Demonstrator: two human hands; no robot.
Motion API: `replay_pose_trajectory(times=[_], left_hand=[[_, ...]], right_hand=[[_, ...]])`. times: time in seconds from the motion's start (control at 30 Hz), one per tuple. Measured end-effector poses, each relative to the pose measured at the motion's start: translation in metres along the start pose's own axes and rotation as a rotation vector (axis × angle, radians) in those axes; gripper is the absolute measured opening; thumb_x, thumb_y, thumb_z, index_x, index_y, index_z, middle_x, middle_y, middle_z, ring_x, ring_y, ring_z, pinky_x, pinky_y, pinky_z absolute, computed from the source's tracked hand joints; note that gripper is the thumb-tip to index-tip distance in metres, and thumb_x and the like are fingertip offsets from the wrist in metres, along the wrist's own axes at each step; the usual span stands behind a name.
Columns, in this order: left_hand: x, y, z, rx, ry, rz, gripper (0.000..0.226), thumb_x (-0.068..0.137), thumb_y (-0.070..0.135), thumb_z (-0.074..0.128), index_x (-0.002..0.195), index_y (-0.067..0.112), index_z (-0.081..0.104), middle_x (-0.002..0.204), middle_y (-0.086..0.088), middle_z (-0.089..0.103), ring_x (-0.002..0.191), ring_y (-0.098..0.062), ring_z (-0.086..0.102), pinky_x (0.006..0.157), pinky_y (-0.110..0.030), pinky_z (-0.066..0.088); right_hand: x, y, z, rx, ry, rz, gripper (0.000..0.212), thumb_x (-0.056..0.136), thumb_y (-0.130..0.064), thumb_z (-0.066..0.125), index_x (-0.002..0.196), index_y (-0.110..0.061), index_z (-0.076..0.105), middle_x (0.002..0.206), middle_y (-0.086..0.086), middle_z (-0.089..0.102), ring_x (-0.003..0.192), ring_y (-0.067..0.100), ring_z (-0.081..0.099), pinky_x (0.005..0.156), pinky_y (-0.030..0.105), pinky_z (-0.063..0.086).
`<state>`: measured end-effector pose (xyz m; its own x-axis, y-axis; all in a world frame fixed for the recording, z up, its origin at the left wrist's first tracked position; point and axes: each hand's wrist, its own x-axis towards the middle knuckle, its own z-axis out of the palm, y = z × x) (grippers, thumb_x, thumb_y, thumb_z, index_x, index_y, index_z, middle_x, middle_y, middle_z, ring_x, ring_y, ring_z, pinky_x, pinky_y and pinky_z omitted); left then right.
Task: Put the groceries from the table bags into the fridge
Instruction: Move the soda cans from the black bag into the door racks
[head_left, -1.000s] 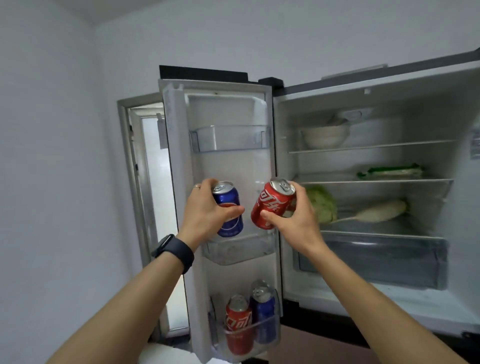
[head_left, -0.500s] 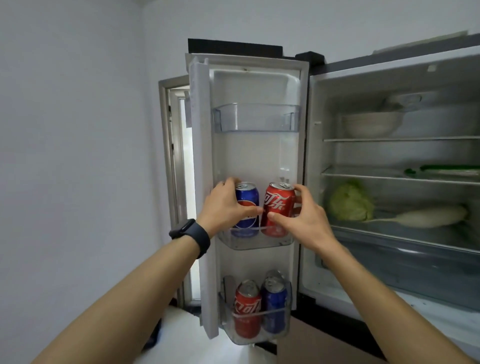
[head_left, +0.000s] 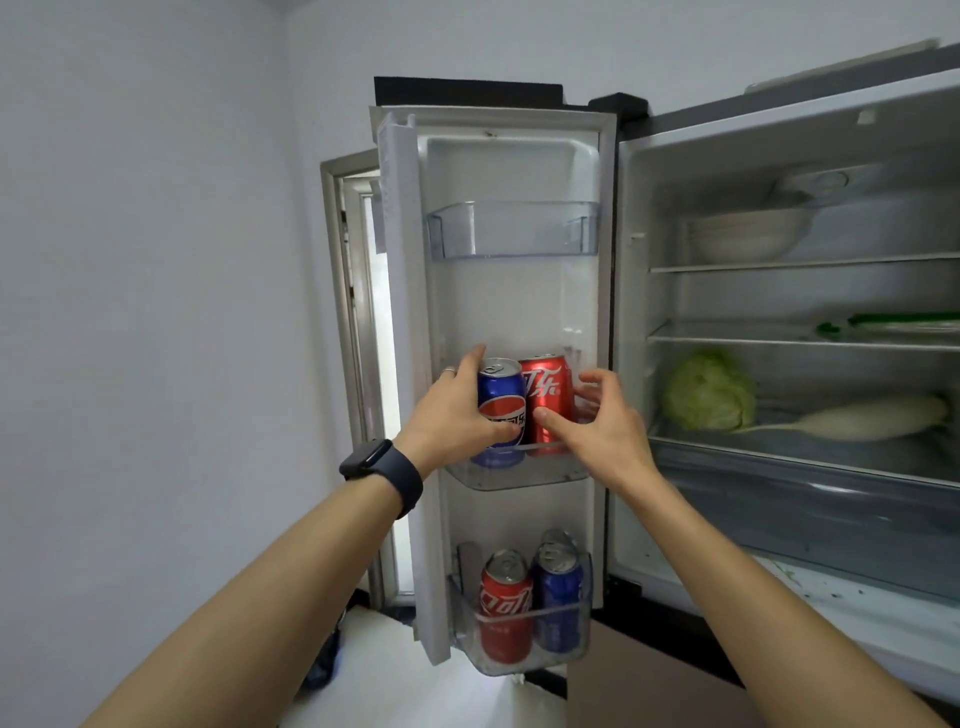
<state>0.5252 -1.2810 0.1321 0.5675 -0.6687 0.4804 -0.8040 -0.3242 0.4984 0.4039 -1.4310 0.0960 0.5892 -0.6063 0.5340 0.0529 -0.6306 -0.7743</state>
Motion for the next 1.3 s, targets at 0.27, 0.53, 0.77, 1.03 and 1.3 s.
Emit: replay_pose_trajectory(times=[0.27, 0.53, 0.77, 1.03, 1.3], left_hand=[[-0.015, 0.002, -0.005, -0.017, 0.042, 0.046, 0.102, 0.079, 0.039, 0.083, 0.157, 0.020, 0.020, 0.137, -0.005, 0.053, 0.115, -0.023, 0.060, 0.098, -0.038, 0.054], [-0.004, 0.014, -0.014, 0.036, 0.011, -0.123, 0.062, 0.088, 0.048, 0.072, 0.127, 0.017, 0.035, 0.118, -0.006, 0.060, 0.099, -0.027, 0.067, 0.085, -0.043, 0.061], [0.002, 0.015, -0.003, 0.089, 0.060, -0.150, 0.063, 0.092, 0.042, 0.069, 0.140, 0.015, 0.039, 0.132, -0.013, 0.048, 0.110, -0.030, 0.060, 0.092, -0.040, 0.057], [0.001, 0.012, 0.010, 0.398, 0.173, 0.002, 0.056, 0.100, 0.052, 0.050, 0.148, 0.026, 0.038, 0.143, -0.008, 0.047, 0.108, -0.031, 0.063, 0.086, -0.041, 0.057], [0.000, 0.012, 0.013, 0.397, 0.155, -0.022, 0.057, 0.097, 0.049, 0.051, 0.149, 0.032, 0.035, 0.144, -0.008, 0.045, 0.108, -0.038, 0.063, 0.088, -0.049, 0.056]], right_hand=[[-0.008, 0.011, 0.011, 0.014, 0.030, -0.005, 0.048, 0.088, -0.039, 0.072, 0.129, -0.021, 0.055, 0.126, -0.001, 0.061, 0.111, 0.012, 0.056, 0.085, 0.025, 0.042], [0.006, 0.003, 0.010, -0.205, -0.066, 0.060, 0.055, 0.079, -0.046, 0.077, 0.121, -0.021, 0.052, 0.117, -0.001, 0.060, 0.105, 0.020, 0.060, 0.089, 0.041, 0.052], [0.028, -0.020, 0.011, -0.702, -0.165, 0.082, 0.057, 0.076, -0.068, 0.067, 0.117, -0.031, 0.056, 0.105, -0.003, 0.066, 0.103, 0.024, 0.059, 0.101, 0.048, 0.033], [0.004, 0.004, 0.019, -0.459, 0.071, 0.060, 0.077, 0.081, -0.067, 0.063, 0.138, -0.018, 0.048, 0.131, 0.010, 0.055, 0.123, 0.031, 0.046, 0.100, 0.044, 0.044], [0.005, 0.007, 0.007, -0.469, 0.127, 0.024, 0.070, 0.085, -0.070, 0.056, 0.138, -0.025, 0.044, 0.126, 0.002, 0.067, 0.115, 0.029, 0.061, 0.091, 0.041, 0.052]])
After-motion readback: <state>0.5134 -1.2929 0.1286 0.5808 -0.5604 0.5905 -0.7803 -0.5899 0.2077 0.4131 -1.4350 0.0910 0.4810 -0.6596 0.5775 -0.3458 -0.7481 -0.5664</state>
